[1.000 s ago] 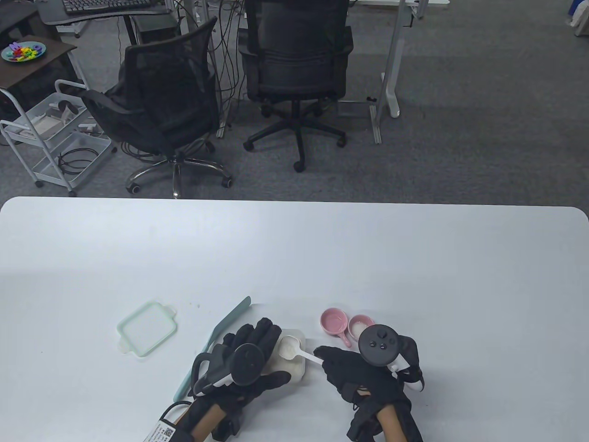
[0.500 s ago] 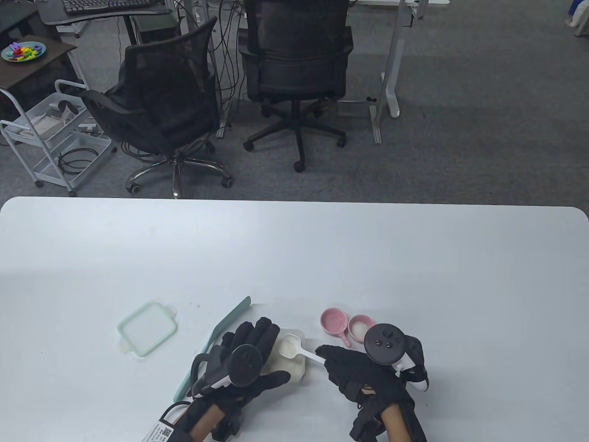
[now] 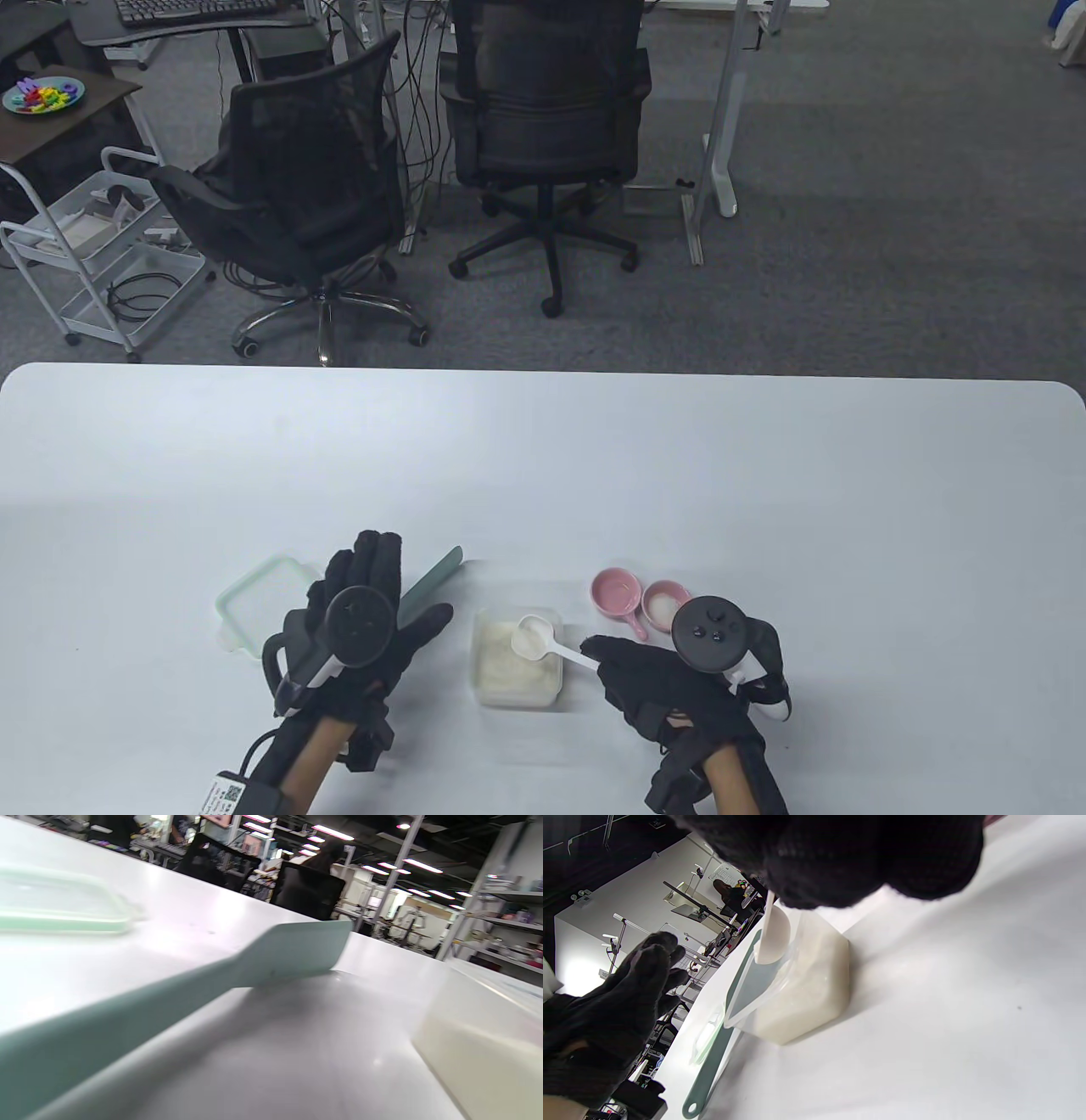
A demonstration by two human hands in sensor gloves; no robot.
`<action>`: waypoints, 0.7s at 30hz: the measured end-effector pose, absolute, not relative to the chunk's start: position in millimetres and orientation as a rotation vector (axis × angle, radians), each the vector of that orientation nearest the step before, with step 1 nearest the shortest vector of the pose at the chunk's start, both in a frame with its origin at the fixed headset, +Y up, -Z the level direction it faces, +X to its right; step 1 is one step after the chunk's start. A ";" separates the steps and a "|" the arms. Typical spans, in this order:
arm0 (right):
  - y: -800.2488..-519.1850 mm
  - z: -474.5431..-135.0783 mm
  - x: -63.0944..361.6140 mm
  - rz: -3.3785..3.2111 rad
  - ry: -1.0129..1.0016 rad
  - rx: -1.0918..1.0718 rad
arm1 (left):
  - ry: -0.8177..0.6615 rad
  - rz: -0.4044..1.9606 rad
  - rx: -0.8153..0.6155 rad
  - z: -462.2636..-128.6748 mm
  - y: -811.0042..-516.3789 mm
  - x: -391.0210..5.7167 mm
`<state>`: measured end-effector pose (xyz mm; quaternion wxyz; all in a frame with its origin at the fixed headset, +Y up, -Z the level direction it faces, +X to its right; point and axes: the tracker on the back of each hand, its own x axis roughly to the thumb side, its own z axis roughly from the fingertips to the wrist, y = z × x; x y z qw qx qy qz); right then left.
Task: Scoop white sugar with coffee spoon and level it off using dessert spatula
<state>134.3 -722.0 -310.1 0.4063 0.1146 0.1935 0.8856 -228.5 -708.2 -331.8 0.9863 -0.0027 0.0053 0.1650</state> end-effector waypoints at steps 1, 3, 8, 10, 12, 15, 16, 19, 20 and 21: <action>-722.1 -310.0 134.3 2.232 0.489 0.289 | 0.039 0.320 -0.035 -333.1 -708.7 -233.1; -722.1 -309.9 134.1 2.232 0.489 0.289 | 0.068 0.297 -0.073 -334.7 -710.1 -238.0; -722.0 -310.0 134.1 2.230 0.489 0.291 | 0.123 0.251 -0.152 -338.9 -714.9 -244.0; -721.9 -309.9 134.1 2.230 0.488 0.289 | 0.139 0.230 -0.207 -339.7 -718.0 -243.3; -722.0 -309.9 134.2 2.228 0.488 0.289 | 0.145 0.208 -0.237 -340.3 -719.7 -241.9; -721.8 -309.9 134.2 2.228 0.490 0.290 | 0.161 0.152 -0.285 -341.1 -721.4 -239.2; -721.9 -309.9 134.2 2.228 0.490 0.290 | 0.159 0.129 -0.310 -341.4 -723.0 -238.1; -722.2 -309.8 133.9 2.233 0.498 0.290 | 0.168 0.080 -0.370 -341.9 -727.7 -234.8; -722.2 -309.7 133.8 2.234 0.499 0.290 | 0.168 0.068 -0.377 -342.0 -728.5 -234.0; -722.2 -309.7 133.6 2.236 0.501 0.290 | 0.167 0.056 -0.386 -342.1 -729.4 -233.1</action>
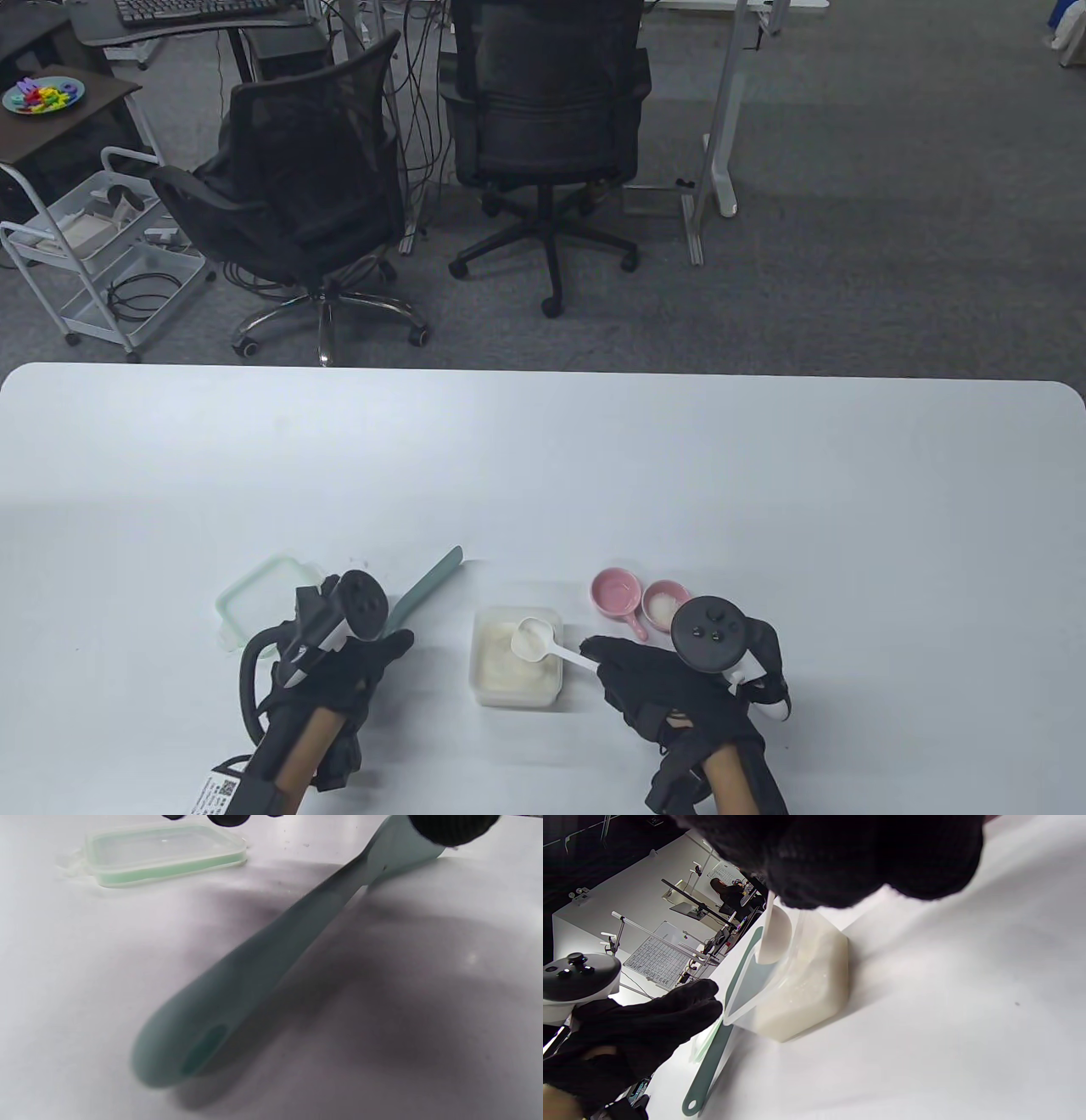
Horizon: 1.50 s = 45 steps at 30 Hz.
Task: Scoop white sugar with coffee spoon and level it off using dessert spatula
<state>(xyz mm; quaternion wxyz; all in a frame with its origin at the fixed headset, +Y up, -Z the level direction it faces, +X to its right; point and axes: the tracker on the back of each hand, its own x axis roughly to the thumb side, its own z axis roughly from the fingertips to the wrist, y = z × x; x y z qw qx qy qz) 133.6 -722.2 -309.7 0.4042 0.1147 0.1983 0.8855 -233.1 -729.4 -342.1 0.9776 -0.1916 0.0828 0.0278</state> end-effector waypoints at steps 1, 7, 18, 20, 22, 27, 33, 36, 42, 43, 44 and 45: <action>-722.2 -309.6 133.6 2.237 0.502 0.290 | 0.168 0.049 -0.389 -342.1 -729.8 -232.6; -722.3 -309.5 132.9 2.240 0.511 0.291 | 0.192 -0.020 -0.431 -342.0 -734.2 -228.9; -721.9 -309.5 132.1 2.240 0.519 0.309 | 0.207 -0.078 -0.430 -341.8 -738.5 -222.7; -722.0 -309.5 131.9 2.236 0.522 0.312 | 0.201 -0.065 -0.415 -341.7 -738.7 -220.8; -722.0 -309.4 131.7 2.236 0.523 0.313 | 0.206 -0.071 -0.396 -341.1 -739.2 -218.2; -722.1 -309.2 131.7 2.236 0.524 0.307 | 0.217 -0.133 -0.341 -337.9 -742.2 -209.9; -722.1 -309.0 131.7 2.238 0.526 0.305 | 0.241 -0.172 -0.310 -335.4 -743.6 -203.4; -721.9 -309.1 132.0 2.235 0.525 0.303 | 0.249 -0.142 -0.318 -335.5 -742.1 -205.0; -721.9 -309.1 132.2 2.233 0.528 0.303 | 0.231 -0.042 -0.350 -336.6 -734.9 -212.7; -721.9 -309.1 132.2 2.232 0.528 0.303 | 0.229 -0.032 -0.352 -336.6 -733.6 -213.6; -721.8 -309.1 132.1 2.233 0.528 0.303 | 0.219 -0.015 -0.358 -336.8 -731.7 -215.1; -721.7 -309.1 132.2 2.233 0.527 0.303 | 0.203 0.034 -0.385 -337.8 -730.5 -218.4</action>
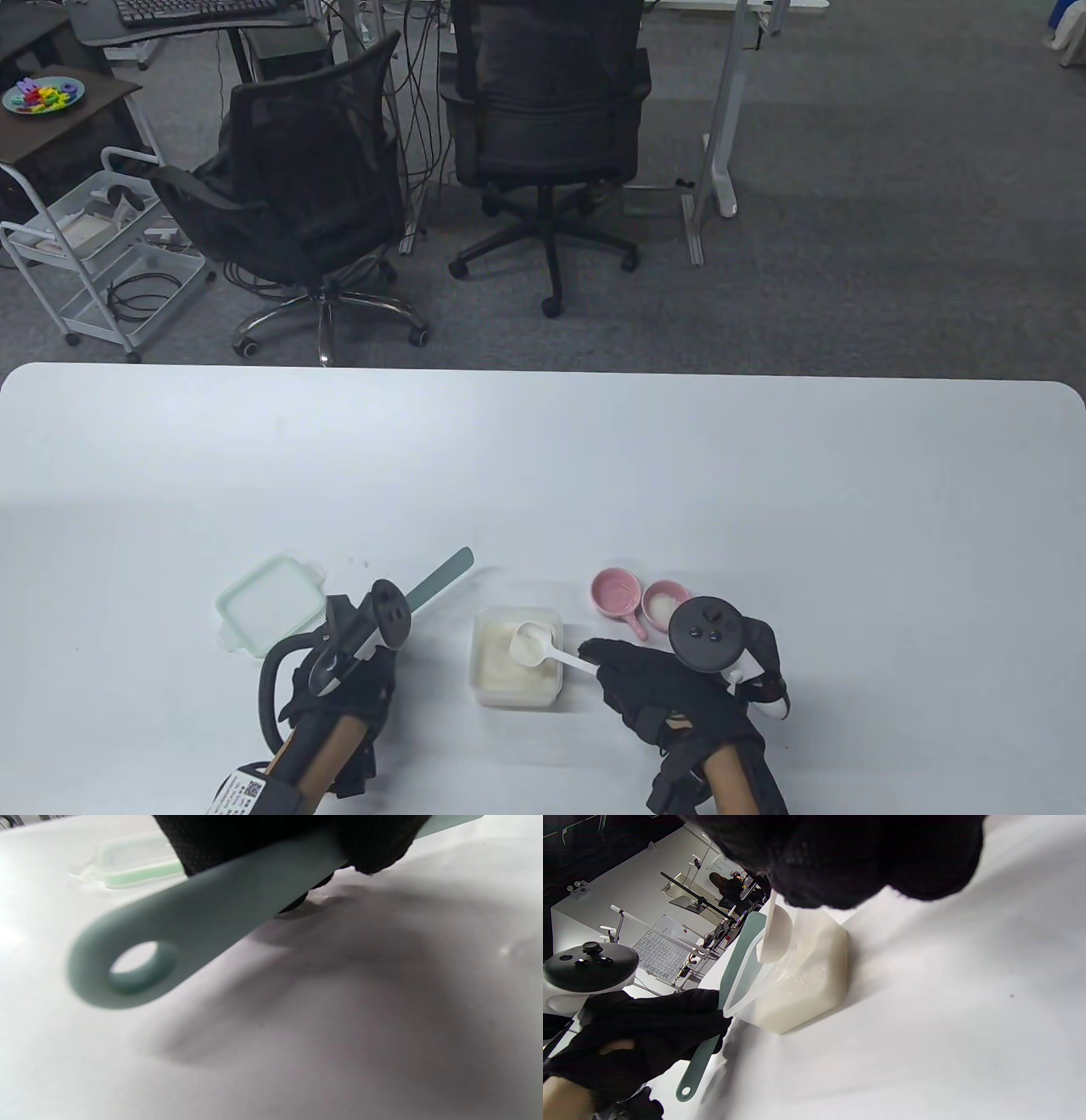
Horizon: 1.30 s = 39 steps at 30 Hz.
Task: Scoop white sugar with coffee spoon and level it off using dessert spatula
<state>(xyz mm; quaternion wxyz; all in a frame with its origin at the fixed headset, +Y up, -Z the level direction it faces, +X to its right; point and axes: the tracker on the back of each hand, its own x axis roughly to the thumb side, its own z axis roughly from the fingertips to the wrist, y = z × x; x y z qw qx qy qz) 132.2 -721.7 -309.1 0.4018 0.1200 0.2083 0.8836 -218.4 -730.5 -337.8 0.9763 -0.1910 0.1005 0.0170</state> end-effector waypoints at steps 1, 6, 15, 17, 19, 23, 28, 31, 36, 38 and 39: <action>-721.7 -309.1 132.2 2.233 0.526 0.303 | 0.201 0.070 -0.405 -338.1 -730.2 -220.1; -721.5 -309.1 132.1 2.228 0.521 0.307 | 0.171 0.272 -0.433 -337.0 -719.8 -234.8; -721.3 -309.2 132.8 2.220 0.518 0.307 | -0.035 0.520 -0.555 -327.6 -711.5 -220.8; -721.7 -309.2 132.7 2.220 0.521 0.307 | -0.074 0.522 -0.578 -324.2 -711.1 -213.4; -721.6 -309.3 132.6 2.220 0.524 0.308 | -0.110 0.524 -0.585 -320.2 -710.4 -204.9; -721.9 -309.4 132.9 2.209 0.526 0.308 | -0.186 0.508 -0.602 -311.7 -709.0 -189.0; -721.7 -309.3 133.4 2.197 0.525 0.308 | -0.222 0.471 -0.625 -304.2 -709.5 -177.1; -721.8 -309.6 133.6 2.193 0.524 0.310 | -0.232 0.470 -0.638 -303.2 -711.1 -174.6; -721.7 -309.9 134.4 2.177 0.523 0.312 | -0.242 0.449 -0.648 -302.3 -712.9 -171.7; -721.4 -309.9 134.5 2.165 0.523 0.316 | -0.239 0.443 -0.643 -301.5 -712.9 -170.6; -721.3 -309.9 134.5 2.162 0.523 0.318 | -0.240 0.442 -0.643 -301.4 -712.8 -170.4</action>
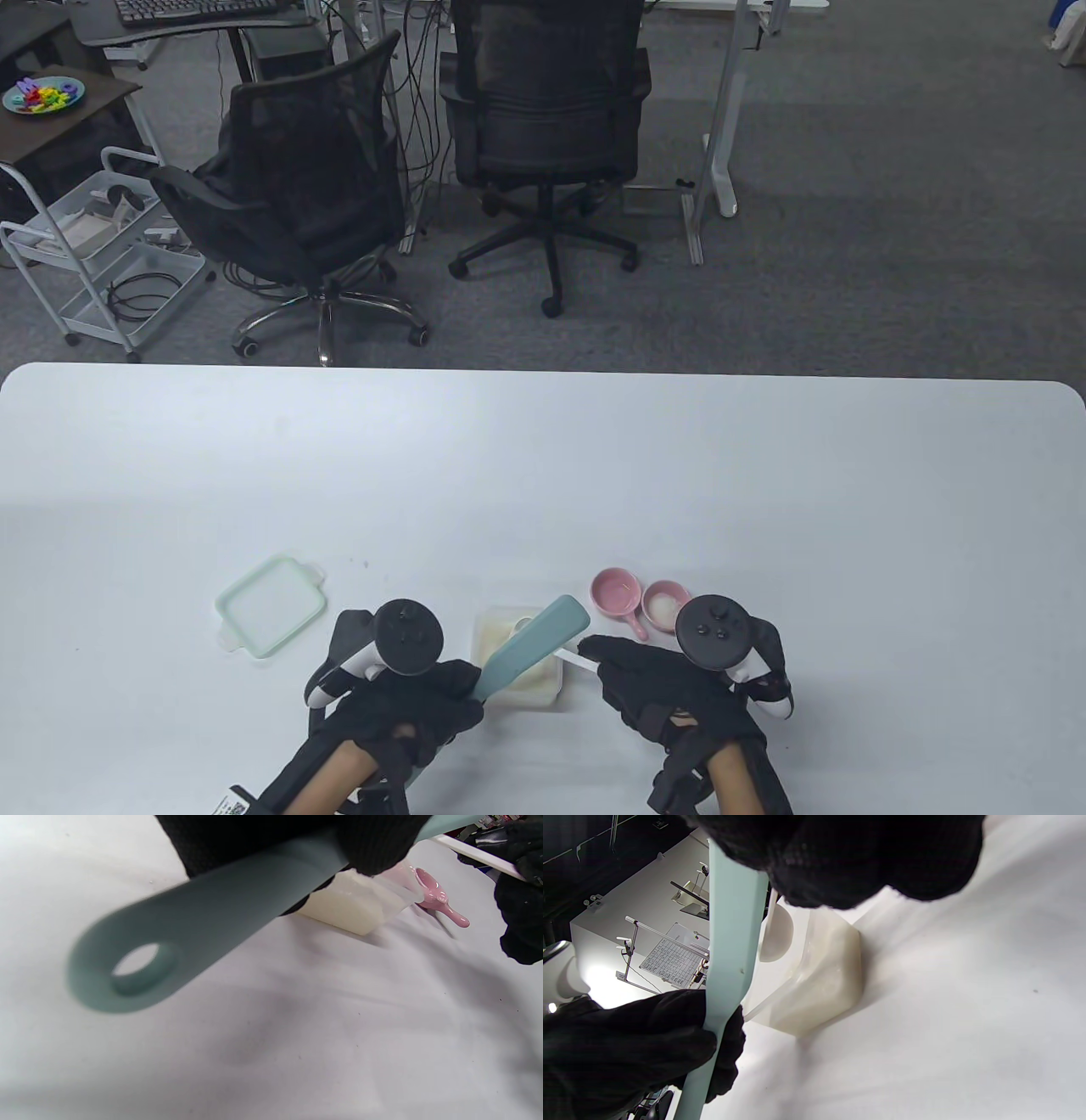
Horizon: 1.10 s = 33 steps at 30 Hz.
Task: Scoop white sugar with coffee spoon and level it off using dessert spatula
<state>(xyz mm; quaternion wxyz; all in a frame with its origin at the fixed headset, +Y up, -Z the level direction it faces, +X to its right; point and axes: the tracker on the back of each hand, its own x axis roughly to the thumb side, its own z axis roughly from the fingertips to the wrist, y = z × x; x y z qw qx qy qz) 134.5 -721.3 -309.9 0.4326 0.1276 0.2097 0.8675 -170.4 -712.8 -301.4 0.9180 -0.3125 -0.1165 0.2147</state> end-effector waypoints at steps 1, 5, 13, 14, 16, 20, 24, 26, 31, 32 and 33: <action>-721.3 -310.0 134.5 2.156 0.521 0.322 | -0.240 0.441 -0.642 -301.4 -713.1 -170.6; -721.4 -310.0 135.0 2.147 0.519 0.324 | -0.236 0.442 -0.643 -301.0 -713.0 -170.6; -723.1 -311.0 139.4 2.087 0.537 0.323 | -0.231 0.436 -0.642 -300.9 -713.0 -171.1; -723.1 -311.0 139.3 2.088 0.538 0.324 | -0.231 0.435 -0.644 -300.7 -712.8 -171.1; -722.9 -311.0 139.1 2.092 0.538 0.326 | -0.230 0.430 -0.643 -300.7 -712.7 -171.1; -723.1 -311.2 139.5 2.082 0.537 0.329 | -0.228 0.438 -0.648 -301.1 -712.3 -172.2; -722.9 -311.2 139.5 2.075 0.531 0.331 | -0.225 0.442 -0.649 -300.7 -711.1 -173.3; -722.9 -311.1 139.6 2.075 0.530 0.331 | -0.222 0.441 -0.657 -301.4 -711.3 -174.1; -722.6 -311.1 140.7 2.078 0.525 0.325 | -0.204 0.450 -0.673 -304.0 -712.2 -178.8; -722.6 -311.3 141.7 2.074 0.525 0.321 | -0.195 0.445 -0.667 -305.0 -712.2 -180.3; -722.6 -311.3 142.1 2.071 0.524 0.319 | -0.193 0.442 -0.665 -305.8 -712.3 -181.3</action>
